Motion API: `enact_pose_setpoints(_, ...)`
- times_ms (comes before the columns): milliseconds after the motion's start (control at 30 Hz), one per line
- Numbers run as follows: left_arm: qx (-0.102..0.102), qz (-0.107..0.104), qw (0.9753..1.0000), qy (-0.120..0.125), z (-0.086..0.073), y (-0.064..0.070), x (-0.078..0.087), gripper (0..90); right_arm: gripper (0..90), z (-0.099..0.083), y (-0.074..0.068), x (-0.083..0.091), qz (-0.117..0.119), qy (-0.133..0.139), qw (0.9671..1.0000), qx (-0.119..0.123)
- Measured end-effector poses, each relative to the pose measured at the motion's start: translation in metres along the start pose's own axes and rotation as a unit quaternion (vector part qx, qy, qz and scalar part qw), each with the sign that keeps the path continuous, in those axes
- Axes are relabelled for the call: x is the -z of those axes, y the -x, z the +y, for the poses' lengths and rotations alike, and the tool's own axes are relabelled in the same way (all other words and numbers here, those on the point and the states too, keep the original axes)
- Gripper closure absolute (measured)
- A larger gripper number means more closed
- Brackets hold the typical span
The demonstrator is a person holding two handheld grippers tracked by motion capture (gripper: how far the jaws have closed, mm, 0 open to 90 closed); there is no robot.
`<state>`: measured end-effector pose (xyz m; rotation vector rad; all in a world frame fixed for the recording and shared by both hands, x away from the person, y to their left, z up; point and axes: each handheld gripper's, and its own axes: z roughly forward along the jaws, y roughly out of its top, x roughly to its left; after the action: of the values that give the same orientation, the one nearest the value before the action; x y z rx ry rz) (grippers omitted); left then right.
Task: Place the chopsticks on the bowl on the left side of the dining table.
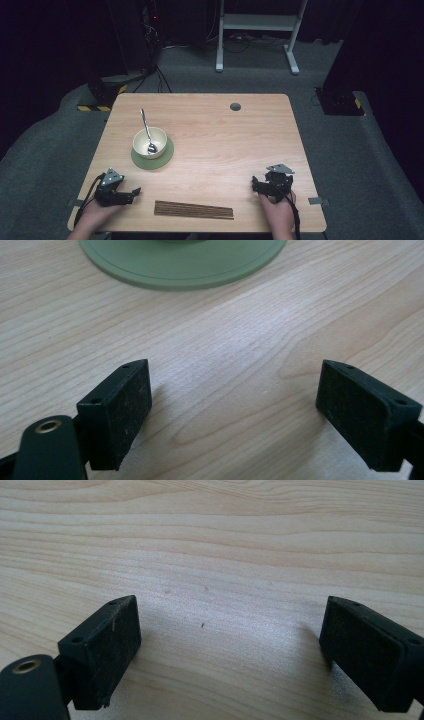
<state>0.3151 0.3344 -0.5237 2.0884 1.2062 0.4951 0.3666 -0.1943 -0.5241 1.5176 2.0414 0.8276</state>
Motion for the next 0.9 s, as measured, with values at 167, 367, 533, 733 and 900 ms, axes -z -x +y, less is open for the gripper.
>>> enact_pose_setpoints(167, -0.017, -0.019, 0.9997, 0.006, 0.005, 0.007, -0.002, 14.6, 9.3, 0.0, 0.0, 0.0, 0.0, 0.0, 1.0, 0.0)
enact_pose_setpoints(367, -0.035, -0.033, 0.9988, 0.006, 0.012, 0.019, -0.001, 14.7, 9.4, 0.0, 0.0, 0.0, 0.0, -0.001, 1.0, 0.0)
enact_pose_setpoints(533, -0.066, -0.045, 0.9968, 0.01, 0.017, 0.035, -0.001, 14.9, 9.4, 0.0, 0.0, 0.0, 0.0, -0.001, 1.0, 0.0)
enact_pose_setpoints(733, -0.074, -0.058, 0.9954, 0.02, 0.024, 0.048, 0.001, 15.7, 9.3, 0.0, 0.0, 0.0, 0.0, 0.0, 1.0, 0.0)
enact_pose_setpoints(900, -0.08, -0.073, 0.9941, 0.014, 0.027, 0.054, -0.001, 15.4, 9.3, 0.0, 0.0, 0.0, 0.0, 0.0, 1.0, 0.0)
